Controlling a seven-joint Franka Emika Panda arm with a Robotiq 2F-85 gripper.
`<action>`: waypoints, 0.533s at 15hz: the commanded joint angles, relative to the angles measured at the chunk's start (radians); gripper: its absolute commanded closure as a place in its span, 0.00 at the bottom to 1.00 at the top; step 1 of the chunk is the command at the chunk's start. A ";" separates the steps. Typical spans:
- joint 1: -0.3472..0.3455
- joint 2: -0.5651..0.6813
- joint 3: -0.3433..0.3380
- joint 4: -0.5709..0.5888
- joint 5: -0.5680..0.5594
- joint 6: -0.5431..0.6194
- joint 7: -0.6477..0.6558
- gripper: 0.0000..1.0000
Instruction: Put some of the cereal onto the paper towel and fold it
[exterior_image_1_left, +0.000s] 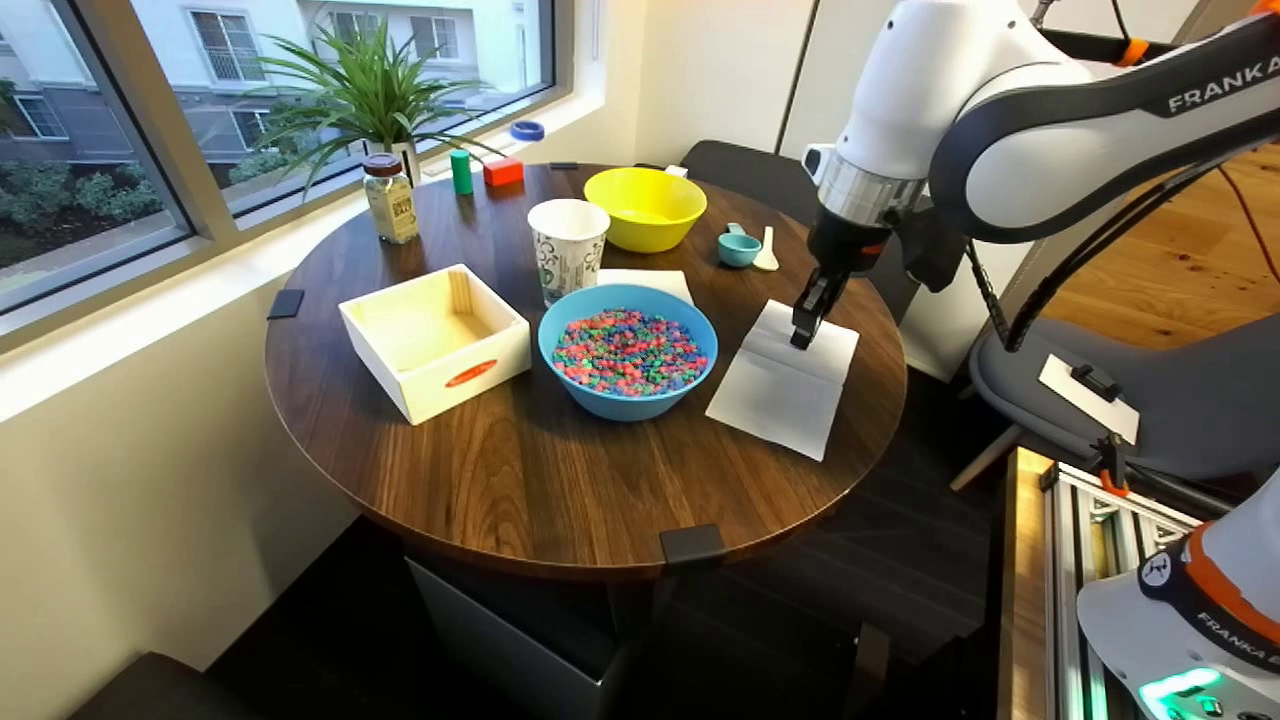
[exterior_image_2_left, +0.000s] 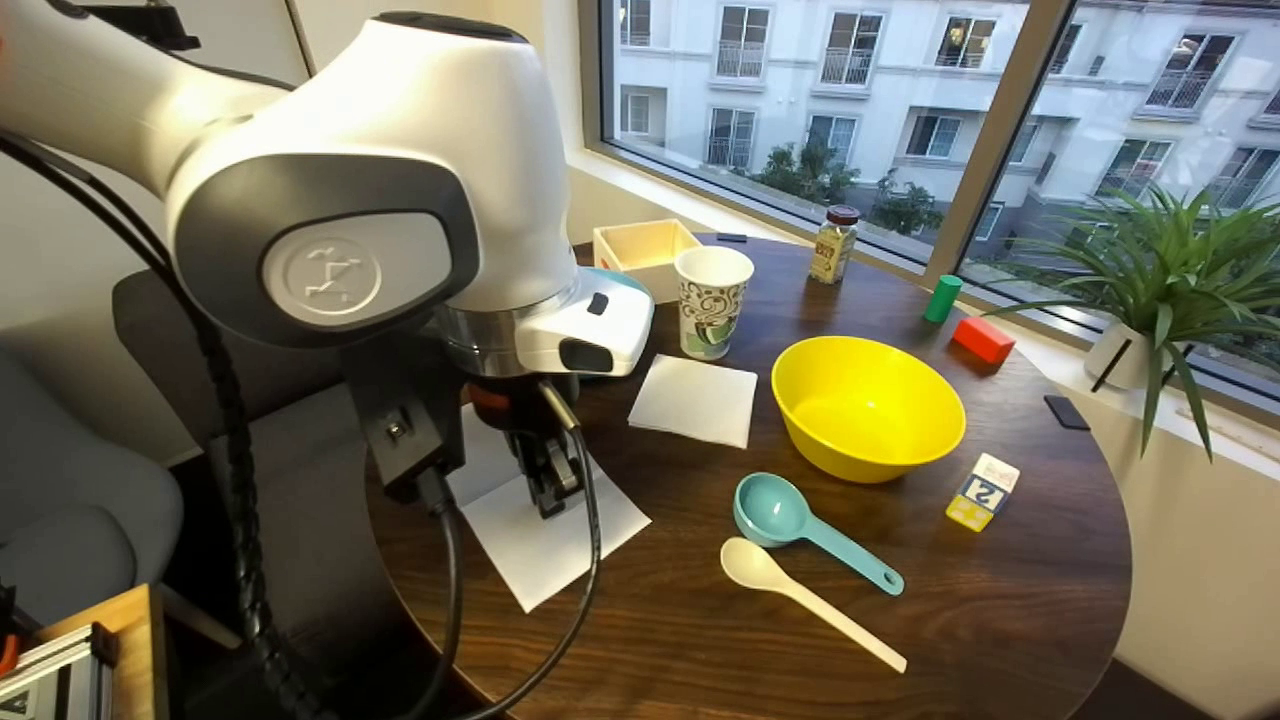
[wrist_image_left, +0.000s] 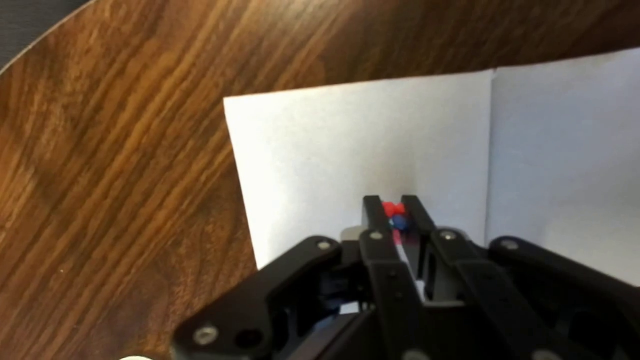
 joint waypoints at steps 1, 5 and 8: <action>-0.002 -0.005 -0.003 -0.013 -0.006 0.019 -0.016 0.54; -0.003 -0.015 -0.001 -0.014 -0.012 0.016 -0.013 0.26; -0.005 -0.033 0.001 -0.017 -0.028 0.012 -0.006 0.04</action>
